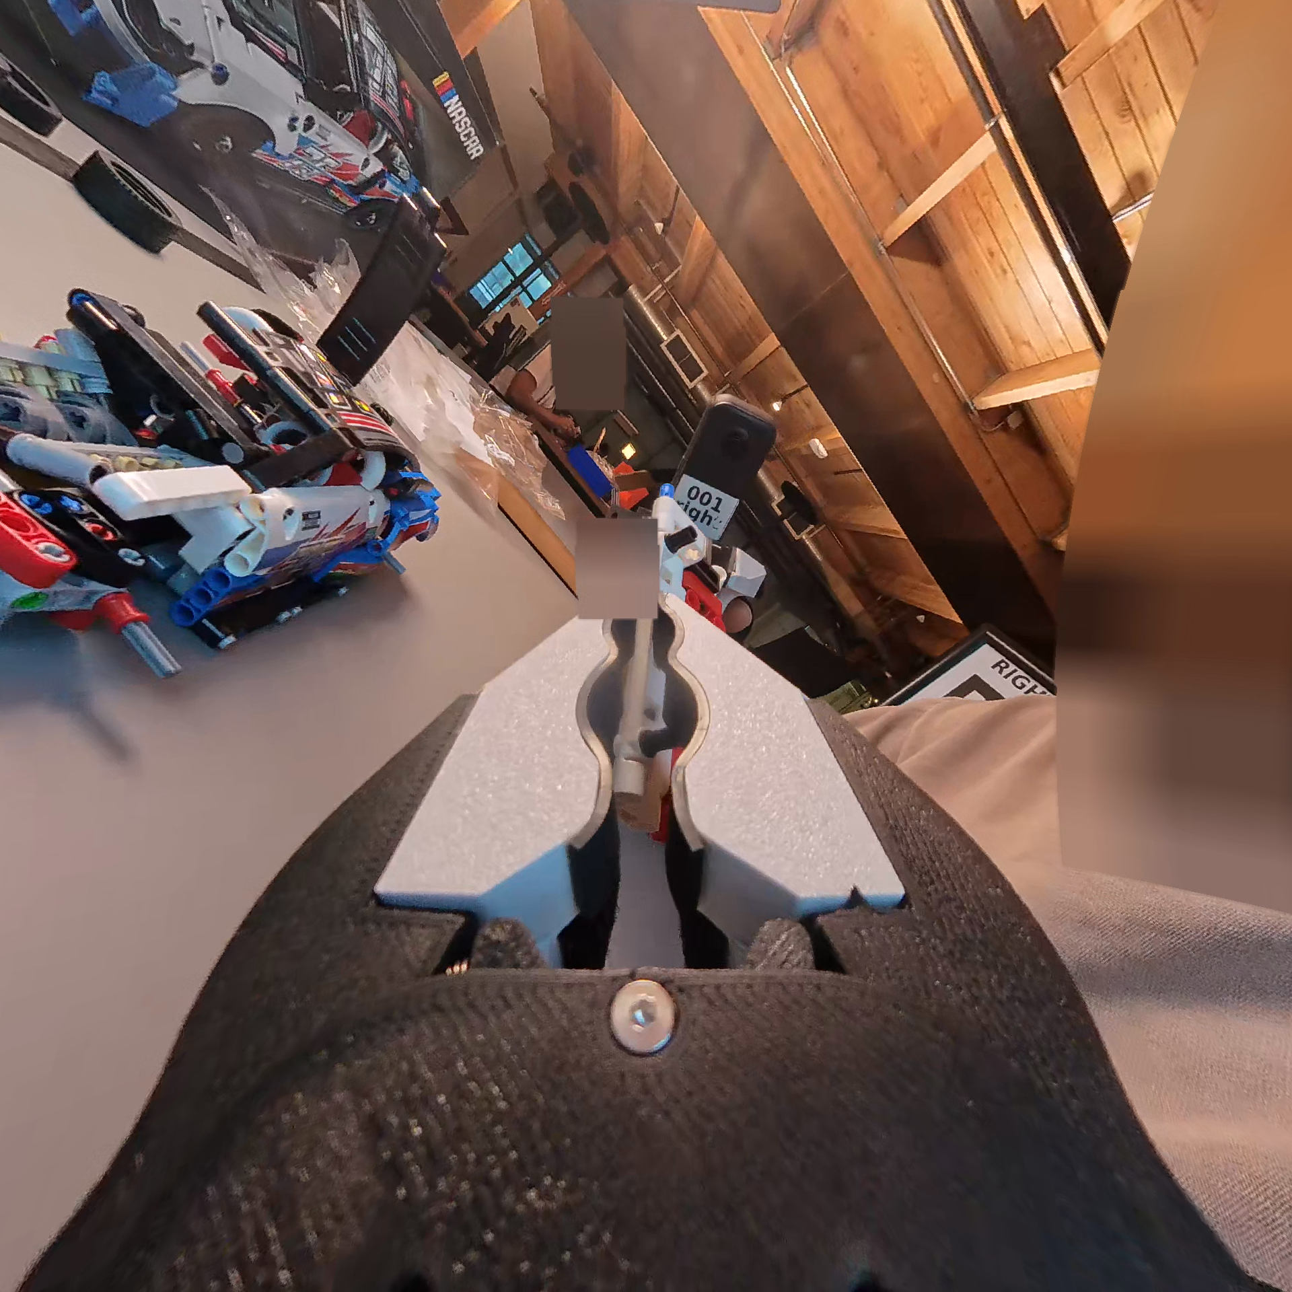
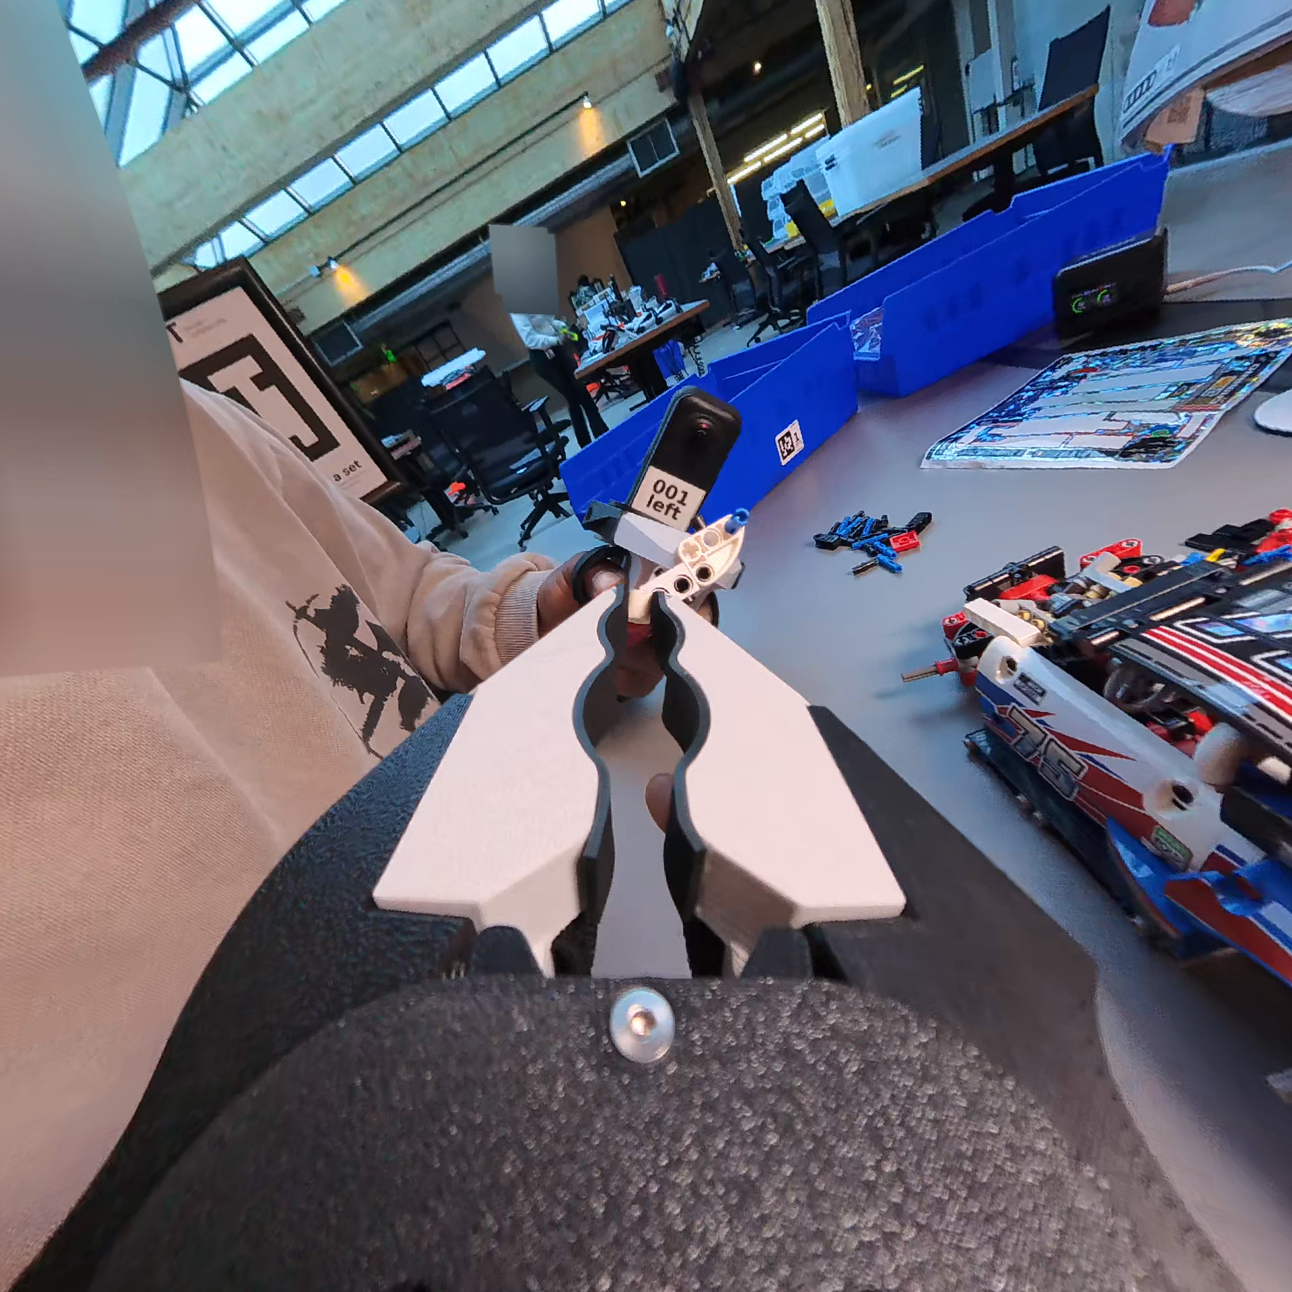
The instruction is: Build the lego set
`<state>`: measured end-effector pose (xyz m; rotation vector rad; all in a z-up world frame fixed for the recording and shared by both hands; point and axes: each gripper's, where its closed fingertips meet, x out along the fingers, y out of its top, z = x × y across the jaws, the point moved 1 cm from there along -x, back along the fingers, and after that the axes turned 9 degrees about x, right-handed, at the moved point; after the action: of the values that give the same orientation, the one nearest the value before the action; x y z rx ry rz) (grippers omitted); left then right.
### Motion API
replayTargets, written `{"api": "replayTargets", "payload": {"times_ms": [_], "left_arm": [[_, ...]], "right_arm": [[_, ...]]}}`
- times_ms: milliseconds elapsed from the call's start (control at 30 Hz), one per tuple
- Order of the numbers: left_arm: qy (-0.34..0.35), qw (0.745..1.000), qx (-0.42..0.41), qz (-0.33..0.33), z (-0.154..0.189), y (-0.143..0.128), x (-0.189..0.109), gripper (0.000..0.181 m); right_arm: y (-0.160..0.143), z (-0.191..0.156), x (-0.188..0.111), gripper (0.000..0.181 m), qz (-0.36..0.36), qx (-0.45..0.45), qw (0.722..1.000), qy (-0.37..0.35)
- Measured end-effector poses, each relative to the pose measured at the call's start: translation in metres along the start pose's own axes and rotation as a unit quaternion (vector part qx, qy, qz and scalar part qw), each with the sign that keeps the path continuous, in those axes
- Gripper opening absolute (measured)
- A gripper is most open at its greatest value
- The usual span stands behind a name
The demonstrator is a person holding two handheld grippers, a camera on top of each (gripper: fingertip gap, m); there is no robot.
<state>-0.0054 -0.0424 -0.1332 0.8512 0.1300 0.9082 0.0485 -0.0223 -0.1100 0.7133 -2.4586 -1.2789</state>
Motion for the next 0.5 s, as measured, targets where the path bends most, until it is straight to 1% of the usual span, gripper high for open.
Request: {"api": "replayTargets", "payload": {"times_ms": [133,233,333,400,500], "left_arm": [[-0.001,1.0,0.004,0.005,0.0008,0.0001,0.0004,0.001],[-0.002,1.0,0.007,0.011,0.0015,0.0025,-0.0002,0.001],[-0.006,1.0,0.01,0.016,0.0036,0.0025,0.0001,0.001],[0.001,1.0,0.026,0.012,0.0036,0.0025,0.0003,0.001],[0.015,0.999,0.028,0.013,0.0001,0.0017,-0.001,0.0]], "right_arm": [[-0.0007,-0.0047,0.0005,0.003,0.001,0.024,1.0,0.02],[0.0007,-0.0032,0.0008,0.003,0.003,0.029,0.999,0.016],[0.0019,-0.0021,0.0006,0.003,0.009,0.06,0.998,0.025],[0.0012,-0.0016,0.0,0.003,0.013,0.092,0.995,0.038],[-0.0028,-0.0013,0.001,0.003,0.016,0.097,0.994,0.038]]}}
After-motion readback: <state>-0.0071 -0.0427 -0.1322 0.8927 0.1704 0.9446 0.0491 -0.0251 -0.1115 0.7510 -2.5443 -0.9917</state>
